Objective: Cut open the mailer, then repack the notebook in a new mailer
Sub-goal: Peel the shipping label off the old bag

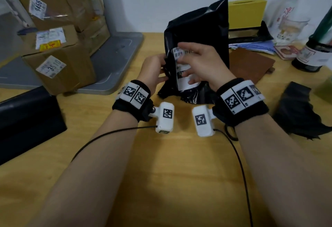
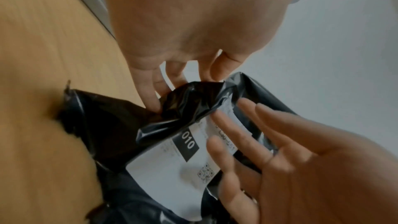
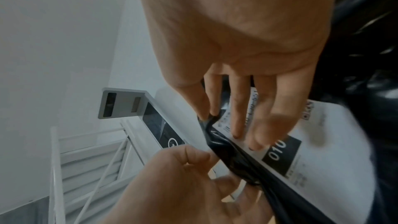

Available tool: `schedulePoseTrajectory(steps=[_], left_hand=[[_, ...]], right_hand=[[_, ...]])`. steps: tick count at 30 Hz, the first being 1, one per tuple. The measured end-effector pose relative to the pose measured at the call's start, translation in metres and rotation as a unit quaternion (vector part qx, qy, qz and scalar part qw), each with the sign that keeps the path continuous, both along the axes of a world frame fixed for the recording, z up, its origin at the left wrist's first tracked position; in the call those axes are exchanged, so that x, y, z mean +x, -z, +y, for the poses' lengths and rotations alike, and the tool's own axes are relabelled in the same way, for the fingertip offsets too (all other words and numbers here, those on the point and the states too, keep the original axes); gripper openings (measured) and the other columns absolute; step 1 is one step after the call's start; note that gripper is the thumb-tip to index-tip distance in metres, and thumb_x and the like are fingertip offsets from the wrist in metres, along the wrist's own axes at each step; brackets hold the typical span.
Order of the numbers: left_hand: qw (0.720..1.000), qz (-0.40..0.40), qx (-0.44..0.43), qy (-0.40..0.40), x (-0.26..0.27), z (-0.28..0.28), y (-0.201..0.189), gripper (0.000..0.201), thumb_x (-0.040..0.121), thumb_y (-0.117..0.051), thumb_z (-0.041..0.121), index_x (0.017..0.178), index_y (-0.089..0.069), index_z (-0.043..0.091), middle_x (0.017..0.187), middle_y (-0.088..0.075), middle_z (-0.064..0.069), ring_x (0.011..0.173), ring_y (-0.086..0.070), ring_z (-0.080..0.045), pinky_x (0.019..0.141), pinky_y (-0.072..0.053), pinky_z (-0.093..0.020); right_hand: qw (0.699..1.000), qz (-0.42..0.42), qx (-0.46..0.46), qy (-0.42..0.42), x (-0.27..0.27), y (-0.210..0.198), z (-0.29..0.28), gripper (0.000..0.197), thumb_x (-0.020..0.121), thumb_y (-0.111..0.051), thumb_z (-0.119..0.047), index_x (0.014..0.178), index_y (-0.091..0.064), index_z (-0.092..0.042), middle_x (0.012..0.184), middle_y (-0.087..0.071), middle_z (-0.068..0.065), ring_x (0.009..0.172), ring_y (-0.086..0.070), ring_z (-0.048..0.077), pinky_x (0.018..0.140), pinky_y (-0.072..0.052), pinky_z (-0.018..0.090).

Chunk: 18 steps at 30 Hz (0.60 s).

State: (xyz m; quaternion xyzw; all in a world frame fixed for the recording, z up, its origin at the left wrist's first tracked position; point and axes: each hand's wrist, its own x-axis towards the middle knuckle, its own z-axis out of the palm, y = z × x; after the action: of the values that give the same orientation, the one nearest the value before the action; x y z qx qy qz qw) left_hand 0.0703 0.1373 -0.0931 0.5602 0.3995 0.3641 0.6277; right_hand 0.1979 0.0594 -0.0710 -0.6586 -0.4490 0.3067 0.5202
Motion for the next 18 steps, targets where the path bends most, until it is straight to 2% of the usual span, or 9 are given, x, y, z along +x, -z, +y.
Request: schedulePoseTrajectory(steps=[2, 5, 8, 9, 11, 13, 16, 18], left_hand=[[1.000, -0.020, 0.013, 0.015, 0.005, -0.002, 0.001, 0.028, 0.094, -0.043, 0.016, 0.100, -0.070, 0.015, 0.088, -0.070, -0.002, 0.089, -0.067, -0.022, 0.087, -0.057, -0.043], [0.998, -0.009, 0.057, 0.008, 0.015, 0.002, 0.005, 0.028, 0.099, -0.053, 0.036, 0.107, -0.069, 0.015, 0.097, -0.074, -0.003, 0.093, -0.072, -0.019, 0.077, -0.062, -0.040], [0.995, 0.004, 0.099, -0.023, 0.019, 0.007, 0.002, 0.025, 0.098, -0.057, 0.031, 0.099, -0.070, 0.010, 0.100, -0.072, -0.012, 0.096, -0.071, -0.025, 0.073, -0.062, -0.045], [0.994, 0.007, 0.107, -0.026, 0.018, 0.008, 0.000, 0.023, 0.097, -0.058, 0.030, 0.096, -0.071, 0.011, 0.099, -0.071, -0.011, 0.095, -0.070, -0.024, 0.073, -0.062, -0.044], [0.993, 0.018, 0.115, -0.028, 0.016, 0.008, -0.004, 0.018, 0.097, -0.060, 0.030, 0.091, -0.072, 0.018, 0.097, -0.069, 0.003, 0.091, -0.065, -0.013, 0.072, -0.060, -0.035], [0.990, 0.040, 0.128, -0.038, 0.013, 0.009, -0.006, 0.017, 0.096, -0.062, 0.031, 0.086, -0.072, 0.022, 0.093, -0.065, 0.012, 0.083, -0.058, -0.006, 0.068, -0.053, -0.026], [0.988, 0.046, 0.142, -0.043, 0.006, 0.011, -0.009, 0.017, 0.094, -0.065, 0.031, 0.082, -0.073, 0.023, 0.081, -0.059, 0.006, 0.073, -0.050, -0.011, 0.061, -0.046, -0.026], [0.988, 0.038, 0.143, -0.036, 0.006, 0.010, -0.011, 0.017, 0.094, -0.064, 0.029, 0.080, -0.073, 0.023, 0.074, -0.058, 0.009, 0.071, -0.049, -0.011, 0.058, -0.043, -0.026]], right_hand=[[1.000, -0.022, -0.002, -0.011, 0.000, 0.000, 0.001, 0.038, 0.098, -0.060, -0.020, 0.133, -0.064, -0.034, 0.107, -0.071, -0.006, 0.080, -0.073, 0.019, 0.062, -0.063, 0.033], [0.998, -0.056, -0.015, -0.025, 0.004, -0.002, 0.001, 0.032, 0.099, -0.057, -0.020, 0.127, -0.067, -0.033, 0.108, -0.070, -0.009, 0.087, -0.072, 0.015, 0.068, -0.064, 0.034], [0.998, -0.049, -0.023, -0.014, 0.009, -0.007, 0.001, 0.026, 0.097, -0.061, -0.023, 0.121, -0.069, -0.030, 0.109, -0.072, -0.008, 0.088, -0.069, 0.012, 0.069, -0.061, 0.032], [0.999, -0.041, -0.023, -0.008, 0.010, -0.009, 0.001, 0.025, 0.095, -0.063, -0.023, 0.118, -0.070, -0.030, 0.107, -0.073, -0.007, 0.087, -0.069, 0.013, 0.071, -0.062, 0.033], [1.000, -0.023, -0.017, 0.000, 0.011, -0.010, 0.002, 0.023, 0.093, -0.065, -0.023, 0.114, -0.071, -0.030, 0.105, -0.074, -0.005, 0.086, -0.070, 0.015, 0.074, -0.064, 0.035], [1.000, -0.011, -0.008, 0.005, 0.010, -0.009, 0.003, 0.021, 0.091, -0.067, -0.023, 0.110, -0.072, -0.029, 0.103, -0.075, -0.002, 0.082, -0.070, 0.014, 0.075, -0.065, 0.038], [1.000, -0.006, 0.012, 0.015, 0.007, -0.009, 0.004, 0.018, 0.091, -0.068, -0.024, 0.108, -0.073, -0.027, 0.102, -0.076, 0.003, 0.078, -0.069, 0.013, 0.073, -0.065, 0.040], [0.999, -0.008, 0.026, 0.022, 0.004, -0.007, 0.005, 0.015, 0.092, -0.067, -0.025, 0.106, -0.074, -0.026, 0.101, -0.076, 0.005, 0.079, -0.070, 0.014, 0.070, -0.065, 0.040]])
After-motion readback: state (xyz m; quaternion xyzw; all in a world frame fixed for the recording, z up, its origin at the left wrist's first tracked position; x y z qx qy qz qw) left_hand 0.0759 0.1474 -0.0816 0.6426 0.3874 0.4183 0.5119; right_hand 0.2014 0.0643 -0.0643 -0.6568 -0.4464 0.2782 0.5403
